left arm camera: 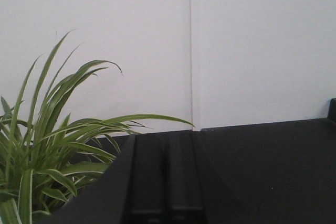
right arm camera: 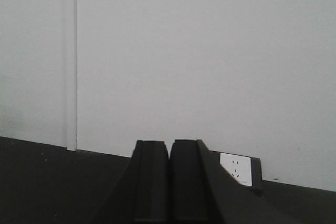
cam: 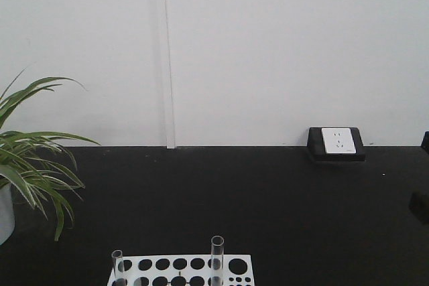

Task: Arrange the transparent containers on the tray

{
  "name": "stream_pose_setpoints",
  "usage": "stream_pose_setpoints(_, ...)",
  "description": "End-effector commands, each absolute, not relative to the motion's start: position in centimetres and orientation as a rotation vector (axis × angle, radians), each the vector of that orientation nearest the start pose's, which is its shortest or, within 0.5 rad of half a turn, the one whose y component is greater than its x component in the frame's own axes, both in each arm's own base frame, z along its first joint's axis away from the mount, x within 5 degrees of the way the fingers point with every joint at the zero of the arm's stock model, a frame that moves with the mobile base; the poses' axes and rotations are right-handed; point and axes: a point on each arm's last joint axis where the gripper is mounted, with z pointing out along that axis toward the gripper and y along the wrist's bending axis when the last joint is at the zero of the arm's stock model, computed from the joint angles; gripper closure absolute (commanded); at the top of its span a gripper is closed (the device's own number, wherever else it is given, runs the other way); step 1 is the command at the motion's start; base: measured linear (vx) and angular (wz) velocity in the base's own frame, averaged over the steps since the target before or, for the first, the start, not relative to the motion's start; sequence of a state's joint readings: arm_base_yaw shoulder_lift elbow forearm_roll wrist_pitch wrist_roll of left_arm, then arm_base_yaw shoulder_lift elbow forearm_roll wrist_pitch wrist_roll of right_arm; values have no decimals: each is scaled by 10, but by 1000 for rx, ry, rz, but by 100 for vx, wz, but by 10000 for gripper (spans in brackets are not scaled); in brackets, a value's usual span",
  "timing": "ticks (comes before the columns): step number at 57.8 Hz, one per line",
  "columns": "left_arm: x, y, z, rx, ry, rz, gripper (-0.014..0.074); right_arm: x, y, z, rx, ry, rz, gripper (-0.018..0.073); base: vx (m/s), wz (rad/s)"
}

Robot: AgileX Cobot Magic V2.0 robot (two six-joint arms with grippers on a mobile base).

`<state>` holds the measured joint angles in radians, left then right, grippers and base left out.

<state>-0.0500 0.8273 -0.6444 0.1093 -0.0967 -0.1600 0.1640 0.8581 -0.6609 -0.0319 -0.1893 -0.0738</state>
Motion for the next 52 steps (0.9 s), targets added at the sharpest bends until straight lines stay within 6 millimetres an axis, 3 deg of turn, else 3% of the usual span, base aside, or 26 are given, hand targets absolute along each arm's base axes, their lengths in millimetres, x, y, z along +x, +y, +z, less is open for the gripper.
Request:
stream_pose_setpoints(1, 178, -11, 377, 11, 1437, -102, 495, 182, 30, 385, -190, 1346, 52, 473, 0, 0)
stream_pose_setpoints(7, 178, -11, 375, 10, 1449, -101, 394, 182, 30, 384, -190, 1351, 52, 368, 0, 0)
stream_pose_setpoints(17, 178, -10, 373, 7, 1476, -98, 179, 182, 30, 384, -190, 1352, 52, 99, 0, 0)
stream_pose_setpoints(27, 178, -10, 372, 6, 1480, -99, 50, 182, 30, 385, -190, 1346, 52, -107, 0, 0)
stream_pose_setpoints(37, 178, -10, 374, -1, 1462, -110, 36, 182, 30, 385, -185, 1339, 57, -149, 0, 0)
stream_pose_setpoints(52, 179, -19, 367, -8, 1499, -194, 38, 184, 31, 381, -159, 1386, 95, -86, 0, 0)
